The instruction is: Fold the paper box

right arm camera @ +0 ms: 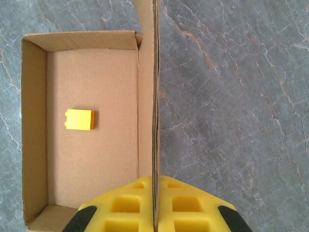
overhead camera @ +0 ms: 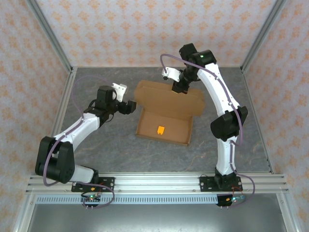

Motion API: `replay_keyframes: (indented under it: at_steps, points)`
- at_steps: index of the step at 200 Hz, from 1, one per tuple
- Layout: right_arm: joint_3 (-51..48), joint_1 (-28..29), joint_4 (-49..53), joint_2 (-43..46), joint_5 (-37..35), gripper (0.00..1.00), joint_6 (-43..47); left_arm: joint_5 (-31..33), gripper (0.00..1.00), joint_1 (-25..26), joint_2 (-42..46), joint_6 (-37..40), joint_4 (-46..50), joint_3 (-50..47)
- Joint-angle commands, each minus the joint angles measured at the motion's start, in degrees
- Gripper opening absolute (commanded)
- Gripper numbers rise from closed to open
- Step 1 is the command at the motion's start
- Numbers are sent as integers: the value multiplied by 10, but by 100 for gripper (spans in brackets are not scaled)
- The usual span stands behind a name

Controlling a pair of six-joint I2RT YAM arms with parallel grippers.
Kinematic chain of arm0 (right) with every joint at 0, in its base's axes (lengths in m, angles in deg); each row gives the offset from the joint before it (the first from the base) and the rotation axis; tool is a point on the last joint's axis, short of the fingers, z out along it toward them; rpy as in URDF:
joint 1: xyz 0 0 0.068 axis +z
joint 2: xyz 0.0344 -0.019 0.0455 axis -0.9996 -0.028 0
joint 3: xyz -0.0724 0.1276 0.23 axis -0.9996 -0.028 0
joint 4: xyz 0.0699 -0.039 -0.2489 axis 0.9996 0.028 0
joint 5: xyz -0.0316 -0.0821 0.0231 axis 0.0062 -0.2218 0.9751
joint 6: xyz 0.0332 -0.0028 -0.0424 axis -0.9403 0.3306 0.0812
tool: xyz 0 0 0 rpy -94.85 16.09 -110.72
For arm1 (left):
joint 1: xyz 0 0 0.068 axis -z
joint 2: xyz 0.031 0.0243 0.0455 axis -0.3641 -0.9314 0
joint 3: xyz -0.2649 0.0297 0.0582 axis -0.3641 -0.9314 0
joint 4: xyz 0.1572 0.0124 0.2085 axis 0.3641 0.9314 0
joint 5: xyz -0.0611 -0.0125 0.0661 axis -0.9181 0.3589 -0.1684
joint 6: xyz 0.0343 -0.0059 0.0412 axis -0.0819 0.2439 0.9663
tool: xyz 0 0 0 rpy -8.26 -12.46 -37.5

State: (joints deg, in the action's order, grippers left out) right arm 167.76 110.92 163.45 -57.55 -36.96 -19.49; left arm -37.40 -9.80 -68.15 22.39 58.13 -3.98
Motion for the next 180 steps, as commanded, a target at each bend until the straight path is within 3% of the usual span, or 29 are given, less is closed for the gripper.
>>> replay_keyframes:
  at_steps: [1,62,99,125,180]
  points:
    - [13,8,7,-12,15,0,18,-75,81,-12,-23,104,-48,34]
    - [18,11,-1,-17,10,0,16,-207,77,-39,-123,207,5,144]
    - [18,16,-8,-18,4,0,13,-260,51,-40,-162,259,112,210]
    - [20,20,-12,-18,-4,0,10,-278,34,-40,-169,273,137,217]
    - [21,21,-16,-16,-20,0,2,-288,11,-40,-167,279,160,233]
